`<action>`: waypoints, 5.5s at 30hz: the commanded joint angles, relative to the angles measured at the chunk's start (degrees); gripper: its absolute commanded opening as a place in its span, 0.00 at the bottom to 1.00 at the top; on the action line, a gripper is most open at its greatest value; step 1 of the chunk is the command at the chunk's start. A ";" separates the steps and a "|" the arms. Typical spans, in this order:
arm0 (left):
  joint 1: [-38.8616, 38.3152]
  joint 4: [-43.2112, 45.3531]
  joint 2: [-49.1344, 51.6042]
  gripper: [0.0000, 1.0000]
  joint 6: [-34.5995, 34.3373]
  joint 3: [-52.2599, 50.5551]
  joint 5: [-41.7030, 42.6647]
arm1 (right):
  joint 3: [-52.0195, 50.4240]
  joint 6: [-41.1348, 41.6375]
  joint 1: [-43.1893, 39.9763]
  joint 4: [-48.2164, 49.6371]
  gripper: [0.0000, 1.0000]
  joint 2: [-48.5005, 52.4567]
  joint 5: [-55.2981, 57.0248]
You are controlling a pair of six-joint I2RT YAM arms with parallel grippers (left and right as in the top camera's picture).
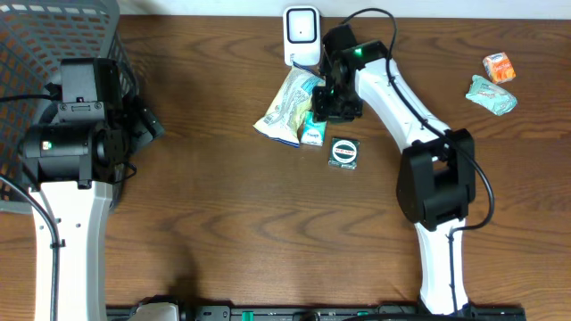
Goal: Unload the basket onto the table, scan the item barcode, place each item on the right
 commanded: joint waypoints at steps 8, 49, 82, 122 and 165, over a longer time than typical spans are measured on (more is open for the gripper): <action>0.46 -0.15 0.22 0.98 -0.92 -0.17 -0.72 | -0.79 1.46 -0.22 2.05 0.27 4.83 3.43; 0.46 -0.15 0.22 0.98 -0.92 -0.17 -0.72 | 3.87 4.42 -22.53 -2.89 0.33 4.90 0.52; 0.46 -0.15 0.22 0.98 -0.92 -0.17 -0.72 | -1.07 -15.06 -19.93 0.98 0.21 4.94 -8.70; 0.46 -0.15 0.22 0.98 -0.92 -0.17 -0.72 | -8.98 -16.04 -20.81 4.81 0.17 4.76 -8.63; 0.46 -0.15 0.22 0.98 -0.92 -0.20 -0.72 | 0.39 -28.20 -13.64 6.05 0.01 -1.60 -76.35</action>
